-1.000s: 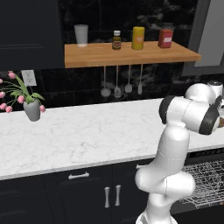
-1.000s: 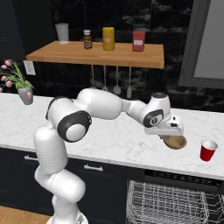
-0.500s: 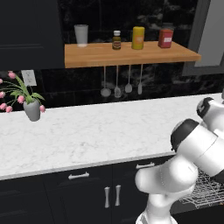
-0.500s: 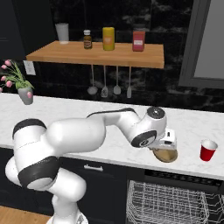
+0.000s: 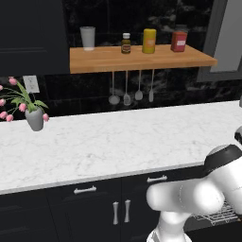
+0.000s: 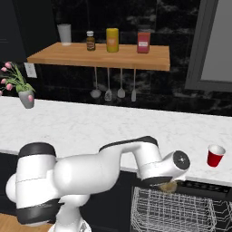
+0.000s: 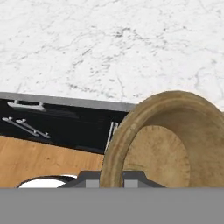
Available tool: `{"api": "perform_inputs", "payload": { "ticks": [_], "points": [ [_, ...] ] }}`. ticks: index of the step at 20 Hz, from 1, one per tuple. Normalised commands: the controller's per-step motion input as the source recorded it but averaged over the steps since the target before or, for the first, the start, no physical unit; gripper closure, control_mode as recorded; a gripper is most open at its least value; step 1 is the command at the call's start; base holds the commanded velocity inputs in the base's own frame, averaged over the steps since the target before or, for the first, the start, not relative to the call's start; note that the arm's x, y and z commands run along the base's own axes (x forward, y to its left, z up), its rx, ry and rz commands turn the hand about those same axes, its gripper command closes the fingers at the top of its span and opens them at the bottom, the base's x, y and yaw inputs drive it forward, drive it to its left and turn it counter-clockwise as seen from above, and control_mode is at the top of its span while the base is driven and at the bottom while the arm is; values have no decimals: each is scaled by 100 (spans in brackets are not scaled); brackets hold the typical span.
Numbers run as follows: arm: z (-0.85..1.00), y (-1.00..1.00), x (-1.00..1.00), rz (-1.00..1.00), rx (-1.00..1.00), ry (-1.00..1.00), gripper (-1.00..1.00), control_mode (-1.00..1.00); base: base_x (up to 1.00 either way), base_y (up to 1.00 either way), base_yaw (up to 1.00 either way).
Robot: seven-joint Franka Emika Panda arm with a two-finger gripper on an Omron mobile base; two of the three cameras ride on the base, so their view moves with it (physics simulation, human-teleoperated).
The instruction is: Pick up the cup and bowl from the counter, place them in the dishwasher, and close the dishwasher door.
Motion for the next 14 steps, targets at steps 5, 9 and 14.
{"api": "perform_inputs", "payload": {
  "ticks": [5,9,14],
  "points": [
    [-70,0,-1,12,0,0,100,-100,0,0,0],
    [-53,-4,-13,-3,2,0,100,-100,0,0,0],
    [-52,-1,-20,-14,2,0,100,-100,0,0,0]
  ]
}}
